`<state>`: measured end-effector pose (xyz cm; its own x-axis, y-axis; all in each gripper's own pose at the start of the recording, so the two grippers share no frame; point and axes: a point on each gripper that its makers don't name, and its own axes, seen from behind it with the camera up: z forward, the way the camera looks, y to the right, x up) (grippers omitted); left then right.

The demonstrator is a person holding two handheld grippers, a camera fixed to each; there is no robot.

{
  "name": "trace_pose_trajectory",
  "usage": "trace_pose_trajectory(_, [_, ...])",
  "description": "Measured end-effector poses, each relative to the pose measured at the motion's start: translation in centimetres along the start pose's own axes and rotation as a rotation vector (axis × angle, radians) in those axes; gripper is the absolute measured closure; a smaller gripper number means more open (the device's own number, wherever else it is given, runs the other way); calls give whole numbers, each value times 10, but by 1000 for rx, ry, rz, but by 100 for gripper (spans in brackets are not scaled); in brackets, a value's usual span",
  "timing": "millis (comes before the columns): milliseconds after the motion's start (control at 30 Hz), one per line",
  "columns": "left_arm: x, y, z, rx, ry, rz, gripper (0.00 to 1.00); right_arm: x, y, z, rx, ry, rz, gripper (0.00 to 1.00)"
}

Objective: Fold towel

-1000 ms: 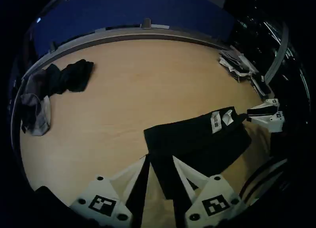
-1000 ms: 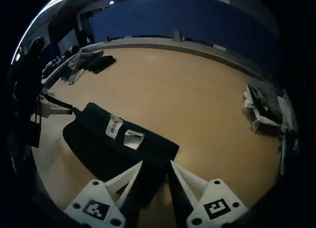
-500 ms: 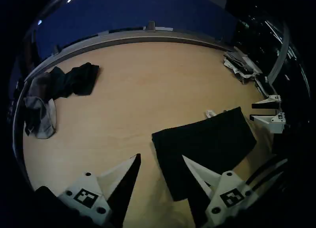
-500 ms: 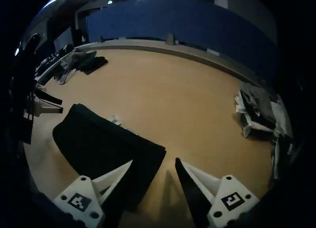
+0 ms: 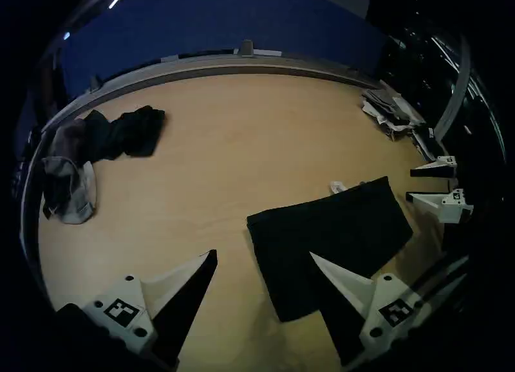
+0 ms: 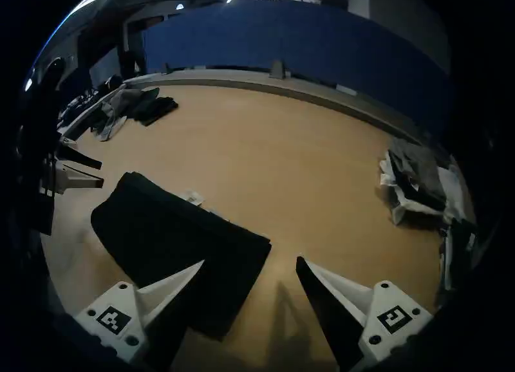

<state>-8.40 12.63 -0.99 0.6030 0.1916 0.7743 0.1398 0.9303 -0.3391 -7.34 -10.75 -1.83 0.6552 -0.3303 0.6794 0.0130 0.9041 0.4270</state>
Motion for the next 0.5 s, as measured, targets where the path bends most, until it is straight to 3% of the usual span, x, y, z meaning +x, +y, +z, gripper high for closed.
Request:
trace_pose_trajectory(200, [-17,2,-18,3,-2,-18,4,-15,-10,-10,21,-15,-5,0])
trace_pose_trajectory(500, [-63,7,-49,14,-22,-68,4,-47,-32,-20,57,-46,1,0])
